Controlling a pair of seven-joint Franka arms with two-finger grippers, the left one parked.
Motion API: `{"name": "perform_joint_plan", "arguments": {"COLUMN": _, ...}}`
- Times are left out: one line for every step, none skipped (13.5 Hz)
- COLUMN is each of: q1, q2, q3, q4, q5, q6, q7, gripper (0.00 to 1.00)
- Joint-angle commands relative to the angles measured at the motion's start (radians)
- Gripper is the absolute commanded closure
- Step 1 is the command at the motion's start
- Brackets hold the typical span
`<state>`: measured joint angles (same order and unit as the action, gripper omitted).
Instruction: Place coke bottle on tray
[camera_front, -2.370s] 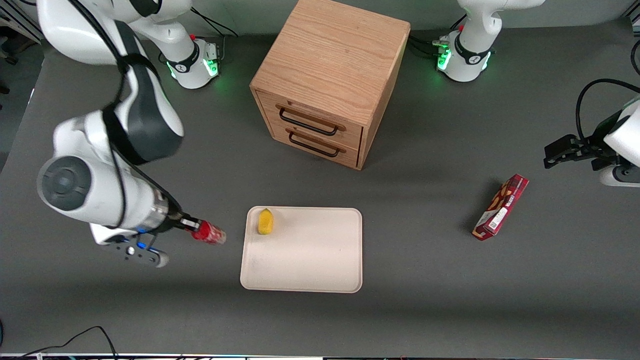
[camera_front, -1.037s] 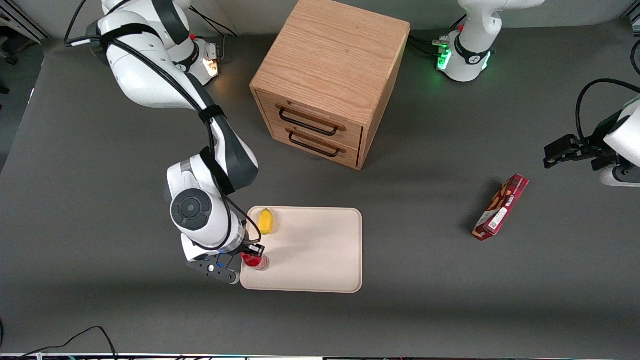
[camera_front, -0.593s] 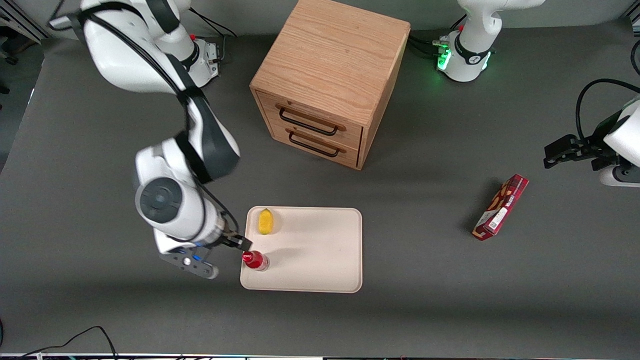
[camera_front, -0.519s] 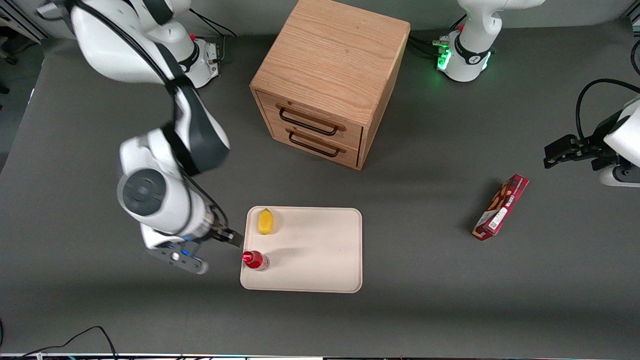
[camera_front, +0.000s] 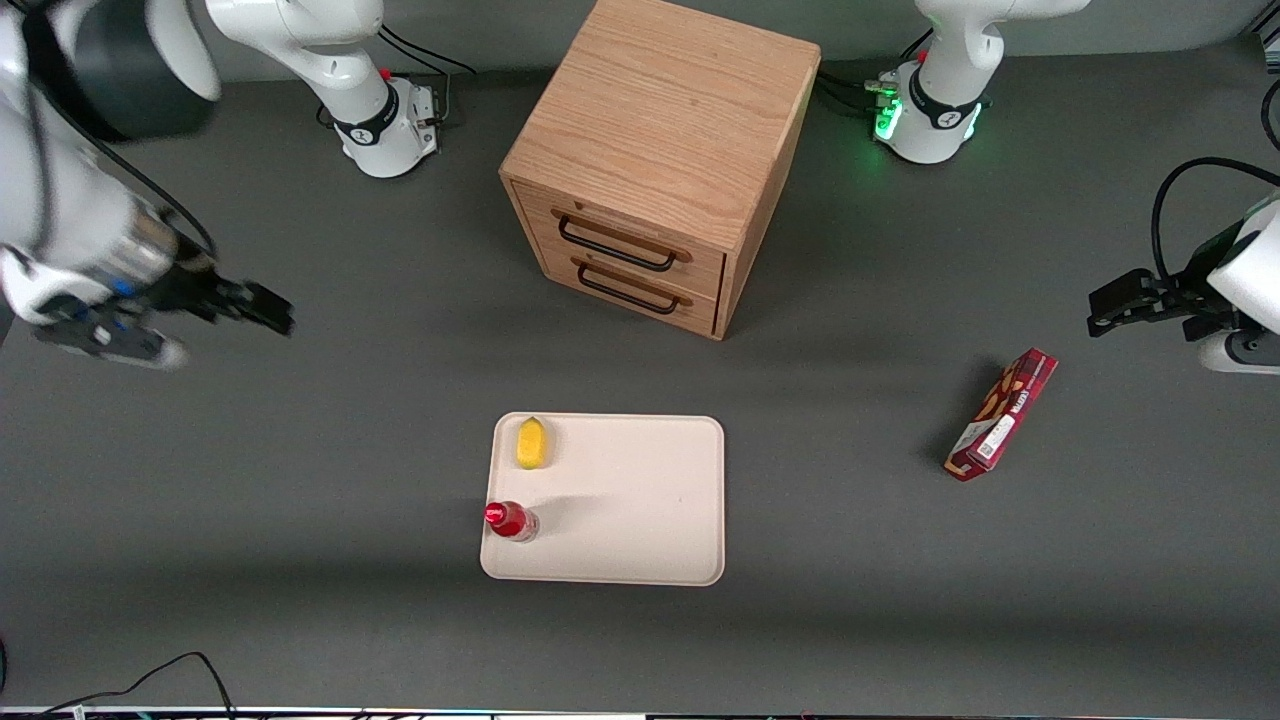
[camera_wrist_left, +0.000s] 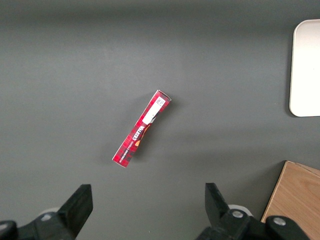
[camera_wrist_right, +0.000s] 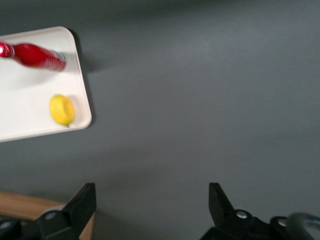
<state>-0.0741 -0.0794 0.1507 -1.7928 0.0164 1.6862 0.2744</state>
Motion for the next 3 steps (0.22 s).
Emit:
{"name": "perform_joint_plan", "arguments": {"q1": -0.058, "q2": -0.066, "q3": 0.0, "q4": -0.03, "q5": 0.033, "q6": -0.039, "q7": -0.092, "gripper": 0.0}}
{"name": "perform_joint_plan", "arguments": {"q1": -0.058, "q2": -0.066, "q3": -0.005, "q4": -0.022, "q5": 0.03, "q6": -0.045, "q7": -0.093, "gripper": 0.0}}
{"name": "perform_joint_plan", "arguments": {"q1": -0.058, "q2": -0.063, "q3": -0.023, "q4": -0.01, "q5": 0.03, "q6": -0.049, "q7": -0.093, "gripper": 0.0}}
